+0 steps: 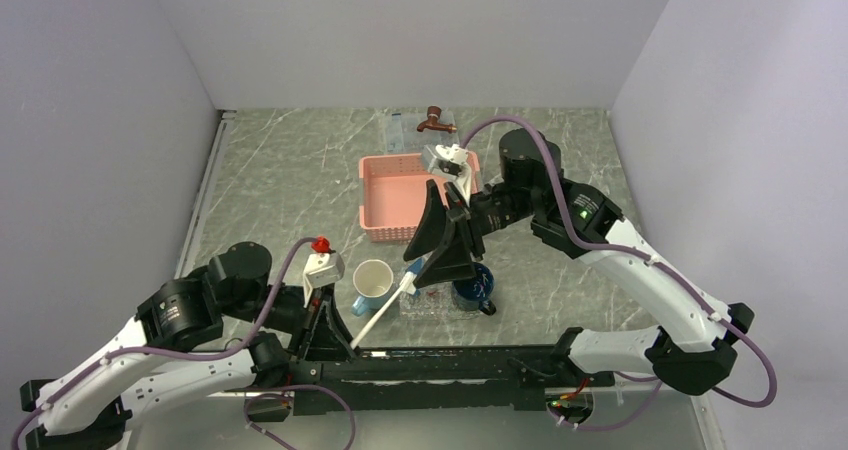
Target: Prepare toiletry sets of a toothbrush and toothpaste on the tray
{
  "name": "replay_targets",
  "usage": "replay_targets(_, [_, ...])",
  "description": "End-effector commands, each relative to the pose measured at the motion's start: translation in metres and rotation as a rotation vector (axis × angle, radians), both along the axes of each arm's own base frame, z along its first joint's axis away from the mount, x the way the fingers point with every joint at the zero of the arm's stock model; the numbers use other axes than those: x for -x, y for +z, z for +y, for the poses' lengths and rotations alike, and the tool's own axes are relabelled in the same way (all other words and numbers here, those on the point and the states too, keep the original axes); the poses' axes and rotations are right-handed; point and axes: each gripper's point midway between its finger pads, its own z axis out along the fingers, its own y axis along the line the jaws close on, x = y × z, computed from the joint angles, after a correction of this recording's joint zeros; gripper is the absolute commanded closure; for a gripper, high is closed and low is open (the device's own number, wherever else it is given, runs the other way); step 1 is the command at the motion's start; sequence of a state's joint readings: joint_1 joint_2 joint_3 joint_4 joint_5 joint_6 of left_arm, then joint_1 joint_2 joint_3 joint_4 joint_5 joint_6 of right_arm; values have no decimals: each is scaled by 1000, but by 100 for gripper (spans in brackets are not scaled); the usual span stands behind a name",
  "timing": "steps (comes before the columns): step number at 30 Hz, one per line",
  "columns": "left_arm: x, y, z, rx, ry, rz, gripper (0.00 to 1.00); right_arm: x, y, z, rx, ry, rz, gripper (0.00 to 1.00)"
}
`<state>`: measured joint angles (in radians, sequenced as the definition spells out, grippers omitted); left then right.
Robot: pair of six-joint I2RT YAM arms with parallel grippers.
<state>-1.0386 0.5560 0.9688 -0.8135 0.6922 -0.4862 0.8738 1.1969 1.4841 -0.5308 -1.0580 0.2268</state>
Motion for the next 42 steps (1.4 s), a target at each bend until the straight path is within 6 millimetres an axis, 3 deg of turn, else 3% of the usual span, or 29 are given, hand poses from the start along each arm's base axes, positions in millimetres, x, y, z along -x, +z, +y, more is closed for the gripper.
replay_targets(1, [2,-1,0,-4,-29,-19,100,7,-4,-4,21,27,-1,41])
replay_targets(12, [-2,-1,-1,-28,-10,-19,100,15,-34,-1,128,11,42,45])
replay_targets(19, [-2,0,-2,-27,-11,-15,100,20,-45,3,169,9,37,55])
replay_targets(25, [-2,-2,-2,-34,-10,-13,100,16,-47,5,179,-22,22,76])
replay_targets(29, [-4,-2,-1,-37,-1,-17,100,14,-47,5,187,-33,17,99])
replay_targets(30, [-5,-3,-1,-40,7,-24,100,14,-48,5,191,-40,16,100])
replay_targets(34, [-21,-5,0,-61,96,-70,57,11,-50,3,199,-61,5,100])
replay_targets(36, [-27,-4,0,-54,128,-90,31,9,-51,1,215,-83,-1,100])
replay_targets(38, [-31,0,-1,-34,151,-116,17,5,-56,-1,243,-116,-6,100])
replay_targets(42, [-44,10,2,-18,222,-175,2,-7,-70,-10,334,-201,-22,100])
